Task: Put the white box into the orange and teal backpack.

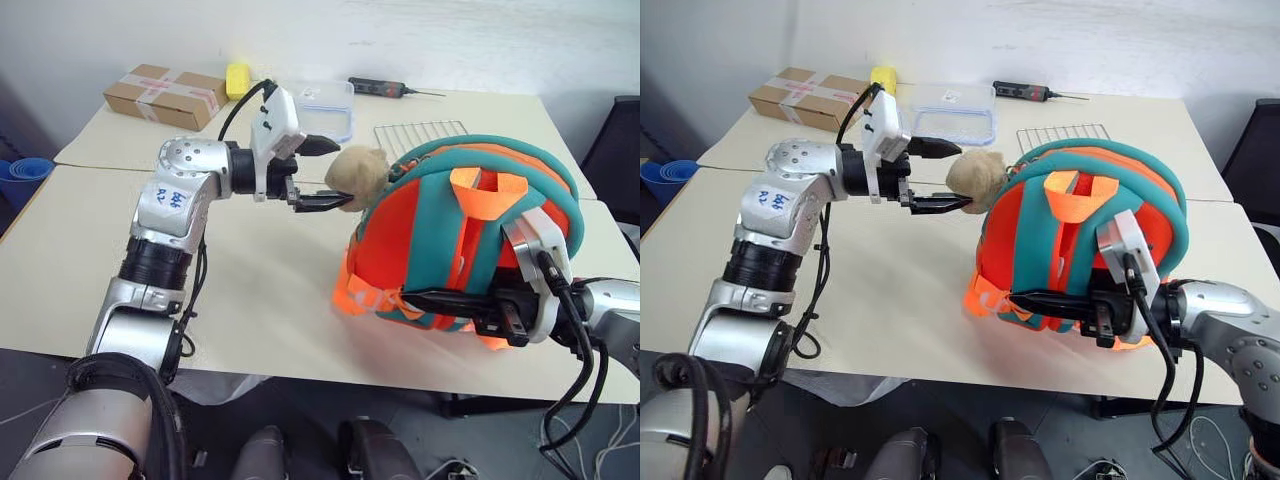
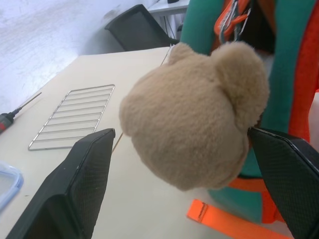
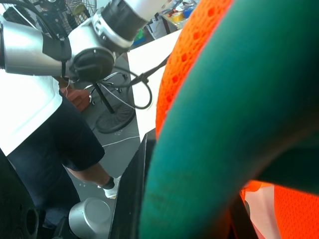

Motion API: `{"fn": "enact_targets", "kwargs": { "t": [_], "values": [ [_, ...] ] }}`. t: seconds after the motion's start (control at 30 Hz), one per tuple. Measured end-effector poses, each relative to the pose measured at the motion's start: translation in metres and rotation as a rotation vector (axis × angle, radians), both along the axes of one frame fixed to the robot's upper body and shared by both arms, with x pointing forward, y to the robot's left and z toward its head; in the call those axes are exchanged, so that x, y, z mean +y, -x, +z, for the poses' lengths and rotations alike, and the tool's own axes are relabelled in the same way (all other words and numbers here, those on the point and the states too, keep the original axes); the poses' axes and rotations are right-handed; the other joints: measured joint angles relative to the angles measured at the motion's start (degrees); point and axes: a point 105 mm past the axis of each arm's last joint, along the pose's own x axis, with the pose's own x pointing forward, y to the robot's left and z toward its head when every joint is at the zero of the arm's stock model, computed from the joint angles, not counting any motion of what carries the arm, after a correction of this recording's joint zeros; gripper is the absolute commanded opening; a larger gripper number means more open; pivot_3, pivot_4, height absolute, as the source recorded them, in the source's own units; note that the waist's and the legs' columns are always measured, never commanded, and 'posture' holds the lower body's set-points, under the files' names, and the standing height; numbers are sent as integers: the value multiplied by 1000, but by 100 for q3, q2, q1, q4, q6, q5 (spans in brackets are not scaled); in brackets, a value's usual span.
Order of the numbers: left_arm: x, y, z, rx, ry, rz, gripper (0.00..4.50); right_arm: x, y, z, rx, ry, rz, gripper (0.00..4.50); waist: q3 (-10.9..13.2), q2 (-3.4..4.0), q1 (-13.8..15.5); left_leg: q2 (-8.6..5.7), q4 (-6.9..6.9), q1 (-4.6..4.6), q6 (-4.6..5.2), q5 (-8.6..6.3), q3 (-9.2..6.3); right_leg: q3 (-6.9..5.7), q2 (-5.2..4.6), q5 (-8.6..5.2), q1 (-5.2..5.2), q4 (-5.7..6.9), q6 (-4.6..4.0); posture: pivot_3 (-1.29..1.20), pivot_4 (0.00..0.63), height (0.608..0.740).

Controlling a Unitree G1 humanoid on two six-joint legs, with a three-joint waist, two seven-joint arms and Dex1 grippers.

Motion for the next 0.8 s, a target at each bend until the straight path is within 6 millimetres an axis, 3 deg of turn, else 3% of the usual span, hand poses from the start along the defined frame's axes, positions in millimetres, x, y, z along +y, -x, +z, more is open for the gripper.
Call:
{"fn": "enact_targets", "kwargs": {
  "t": [0.1, 0.2, 0.37, 0.47, 0.67, 0.73, 0.8],
  "values": [
    [-7, -1, -8, 29, -15, -45, 4309, 1, 1, 0, -10, 0, -3, 0, 0, -1, 19, 0, 1, -2, 0, 0, 0, -1, -1, 0, 0, -2, 0, 0, 150, 740],
    [-14, -4, -10, 50, -5, -72, 3689, 1, 3, -2, -12, 4, -12, 0, 2, -3, 22, 0, 2, -4, 0, 0, -1, -1, -1, 0, -2, -2, 0, 0, 150, 740],
    [-15, -2, -5, 40, -7, -103, 2167, -2, 3, -8, 2, 0, -38, 0, 2, -4, 13, 0, 1, -3, 0, 0, -1, -1, -1, 0, -2, 1, 0, 0, 150, 740],
    [-8, -7, -4, 38, -12, -82, 1659, -9, 2, -8, -6, 1, -79, 0, 3, -4, 18, -1, 2, -3, 0, 0, -1, 0, -1, 0, -2, 1, 0, 0, 150, 740],
    [20, -15, 53, -101, -51, -15, 1541, -34, 4, -13, 1, 22, -181, 0, 15, -26, 18, -2, 0, -7, 1, 0, 0, -1, 0, 0, -5, -3, 0, 0, 150, 740],
    [25, -16, 57, -133, -82, -10, 1541, -36, 5, -17, 5, 25, -189, 0, 15, -25, 16, -2, 1, 0, 1, 0, 1, -1, -1, 0, 0, 0, 0, 0, 150, 740],
    [33, -21, 47, -144, -135, 15, 1541, -38, 6, -20, 10, 22, -202, 0, 15, -26, 3, -1, 1, 3, 0, 0, 2, 1, 1, 0, 0, 5, 0, 0, 150, 740]
  ]
}}
